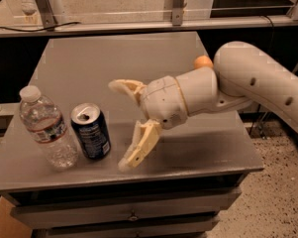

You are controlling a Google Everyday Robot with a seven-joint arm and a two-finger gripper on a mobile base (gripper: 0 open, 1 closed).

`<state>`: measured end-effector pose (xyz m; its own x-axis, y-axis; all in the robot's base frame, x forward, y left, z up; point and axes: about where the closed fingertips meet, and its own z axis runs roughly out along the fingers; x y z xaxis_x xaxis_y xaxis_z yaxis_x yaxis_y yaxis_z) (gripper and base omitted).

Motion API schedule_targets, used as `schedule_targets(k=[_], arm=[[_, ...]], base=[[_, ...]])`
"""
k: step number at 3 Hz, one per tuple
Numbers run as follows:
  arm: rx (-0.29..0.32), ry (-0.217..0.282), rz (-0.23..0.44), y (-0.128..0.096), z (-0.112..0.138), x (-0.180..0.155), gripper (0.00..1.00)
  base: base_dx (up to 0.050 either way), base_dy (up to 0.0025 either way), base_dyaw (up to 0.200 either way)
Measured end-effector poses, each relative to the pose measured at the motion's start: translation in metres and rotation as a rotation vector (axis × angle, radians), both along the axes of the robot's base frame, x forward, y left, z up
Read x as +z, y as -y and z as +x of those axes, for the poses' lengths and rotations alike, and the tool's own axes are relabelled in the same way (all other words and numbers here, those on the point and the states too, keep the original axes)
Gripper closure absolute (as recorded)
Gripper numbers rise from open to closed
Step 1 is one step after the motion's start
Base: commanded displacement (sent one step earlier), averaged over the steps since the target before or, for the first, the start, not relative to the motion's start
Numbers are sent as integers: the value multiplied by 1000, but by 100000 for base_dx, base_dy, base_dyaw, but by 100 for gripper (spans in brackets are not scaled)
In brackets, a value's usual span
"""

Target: Move pepsi can near water bottle

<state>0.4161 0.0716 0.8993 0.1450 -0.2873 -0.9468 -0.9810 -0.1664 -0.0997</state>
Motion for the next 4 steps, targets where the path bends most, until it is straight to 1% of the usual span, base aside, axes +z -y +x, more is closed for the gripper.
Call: schedule_targets(k=[1, 2, 3, 4], arm=[[-115, 48, 47, 42, 0, 22, 0], [-154, 51, 48, 58, -1, 23, 0], [-147, 50, 47, 55, -1, 23, 0], [-141, 33, 36, 70, 6, 8, 0]], base=[[0, 0, 0], [0, 0, 0], [0, 0, 0], [0, 0, 0]])
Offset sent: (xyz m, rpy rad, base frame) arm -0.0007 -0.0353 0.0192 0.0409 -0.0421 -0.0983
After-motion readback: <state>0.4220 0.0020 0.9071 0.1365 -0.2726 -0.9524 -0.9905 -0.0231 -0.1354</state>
